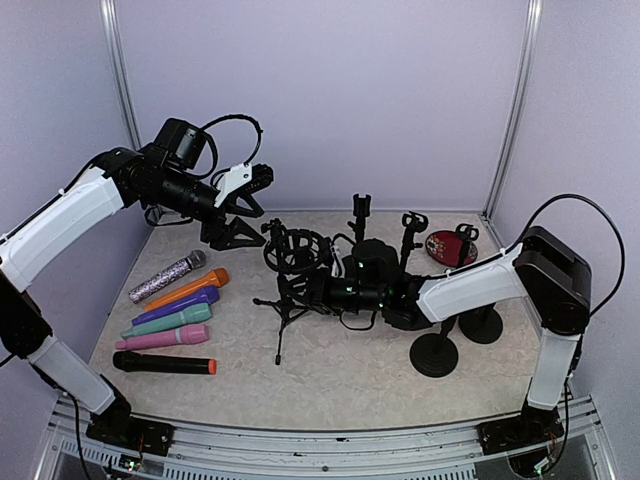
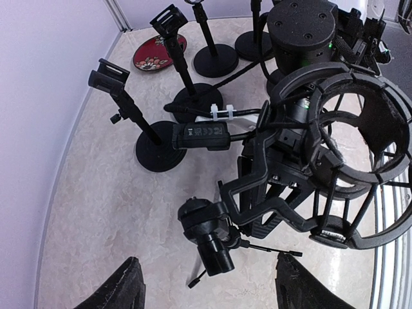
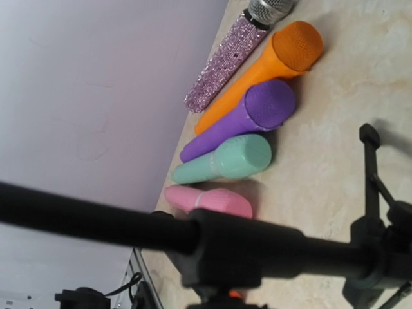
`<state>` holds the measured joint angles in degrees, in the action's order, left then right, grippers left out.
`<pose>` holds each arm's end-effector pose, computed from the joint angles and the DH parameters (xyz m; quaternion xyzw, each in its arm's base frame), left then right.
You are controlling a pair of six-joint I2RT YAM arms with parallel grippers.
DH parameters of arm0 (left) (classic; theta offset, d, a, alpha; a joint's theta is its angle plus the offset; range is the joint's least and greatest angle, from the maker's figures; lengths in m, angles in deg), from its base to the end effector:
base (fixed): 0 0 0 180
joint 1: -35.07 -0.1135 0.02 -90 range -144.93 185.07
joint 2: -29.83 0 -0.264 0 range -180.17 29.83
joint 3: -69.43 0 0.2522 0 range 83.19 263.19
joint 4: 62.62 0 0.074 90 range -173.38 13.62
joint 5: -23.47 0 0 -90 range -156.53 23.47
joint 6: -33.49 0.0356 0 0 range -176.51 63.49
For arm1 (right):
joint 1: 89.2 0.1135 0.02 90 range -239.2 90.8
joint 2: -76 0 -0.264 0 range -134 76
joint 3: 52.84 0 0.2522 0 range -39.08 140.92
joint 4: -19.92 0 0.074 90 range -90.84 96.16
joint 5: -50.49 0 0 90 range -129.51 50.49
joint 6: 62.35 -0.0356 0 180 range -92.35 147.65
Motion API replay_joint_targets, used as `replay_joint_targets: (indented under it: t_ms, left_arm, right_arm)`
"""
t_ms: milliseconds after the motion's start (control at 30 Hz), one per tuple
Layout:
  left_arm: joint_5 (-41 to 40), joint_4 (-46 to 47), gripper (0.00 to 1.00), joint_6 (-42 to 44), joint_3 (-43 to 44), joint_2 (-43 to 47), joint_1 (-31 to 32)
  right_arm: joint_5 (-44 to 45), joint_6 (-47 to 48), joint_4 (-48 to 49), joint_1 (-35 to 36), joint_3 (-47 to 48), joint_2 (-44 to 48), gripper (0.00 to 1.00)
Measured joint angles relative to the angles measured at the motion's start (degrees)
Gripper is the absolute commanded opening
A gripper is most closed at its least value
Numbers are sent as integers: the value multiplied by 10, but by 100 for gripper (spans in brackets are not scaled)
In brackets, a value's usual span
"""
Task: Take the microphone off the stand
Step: Unscrew the knob on the stand of the microphone stand.
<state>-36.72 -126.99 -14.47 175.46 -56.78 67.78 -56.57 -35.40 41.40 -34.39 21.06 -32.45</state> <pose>0.2567 -0.1859 0.3868 0.6202 0.6495 -0.2067 0.3883 0.2315 0.3464 0.1965 -0.0364 0.7790 0.5868 0.2180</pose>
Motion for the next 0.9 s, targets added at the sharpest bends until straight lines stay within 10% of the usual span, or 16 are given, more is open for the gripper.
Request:
replay_joint_targets:
  t_ms: [333,900]
  left_arm:
    - [0,0,67,0,0,0,0]
    - [0,0,66,0,-3,4,0]
  right_arm:
    - [8,-4,1,-2,11,-13,1]
    - [203,178,-147,59,73,-1,0]
